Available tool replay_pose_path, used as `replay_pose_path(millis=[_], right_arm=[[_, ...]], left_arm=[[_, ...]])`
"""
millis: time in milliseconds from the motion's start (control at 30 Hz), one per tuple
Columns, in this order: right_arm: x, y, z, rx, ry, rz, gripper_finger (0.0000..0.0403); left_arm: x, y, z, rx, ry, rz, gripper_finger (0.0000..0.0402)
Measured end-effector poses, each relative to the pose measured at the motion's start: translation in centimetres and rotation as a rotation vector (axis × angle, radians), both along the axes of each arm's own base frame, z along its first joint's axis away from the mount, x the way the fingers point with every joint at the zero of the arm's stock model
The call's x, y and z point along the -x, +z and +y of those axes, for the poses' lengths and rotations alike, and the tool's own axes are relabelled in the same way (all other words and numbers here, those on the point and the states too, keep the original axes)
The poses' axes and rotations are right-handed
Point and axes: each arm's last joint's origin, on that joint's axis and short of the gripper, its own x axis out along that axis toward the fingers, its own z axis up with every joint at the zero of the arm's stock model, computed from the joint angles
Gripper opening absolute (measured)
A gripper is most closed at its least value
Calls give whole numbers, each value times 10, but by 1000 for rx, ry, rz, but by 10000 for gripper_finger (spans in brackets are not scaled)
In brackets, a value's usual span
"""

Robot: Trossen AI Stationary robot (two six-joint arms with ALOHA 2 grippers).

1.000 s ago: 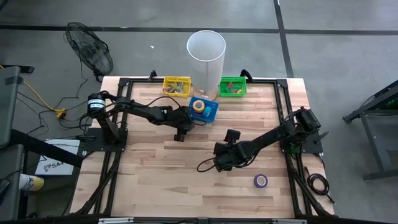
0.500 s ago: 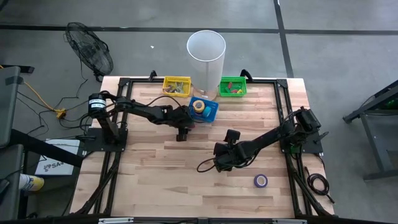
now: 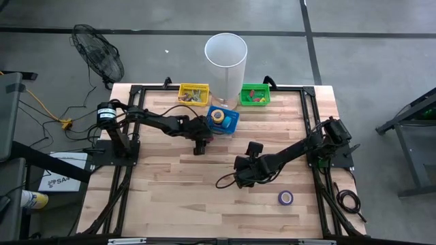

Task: Pick and place Stapler, Stapler remover, tape
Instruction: Put the red stapler into the green basket

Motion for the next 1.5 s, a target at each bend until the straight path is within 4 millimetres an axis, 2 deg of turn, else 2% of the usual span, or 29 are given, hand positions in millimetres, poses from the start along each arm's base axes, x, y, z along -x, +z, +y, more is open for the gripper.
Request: replay_pose_path(millis=[333, 700, 833, 1100, 1333, 1500], right_arm=[[0, 0, 0, -12, 2, 4, 246], [-3, 0, 2, -31, 2, -24, 246], [-9, -3, 5, -68, 45, -105, 246], [-13, -27, 5, -103, 125, -374, 246], [1, -46, -3, -137, 103, -650, 246], [12, -55, -8, -139, 139, -753, 246]], left_arm=[[0, 0, -1, 26, -16, -3, 83], [-1, 0, -8, 164, -98, -23, 91], [-3, 1, -17, 169, -131, -28, 85], [-7, 2, -39, 165, -203, -54, 84], [-10, 3, -55, 104, -213, -68, 82], [-14, 6, -59, 95, -229, -120, 82]])
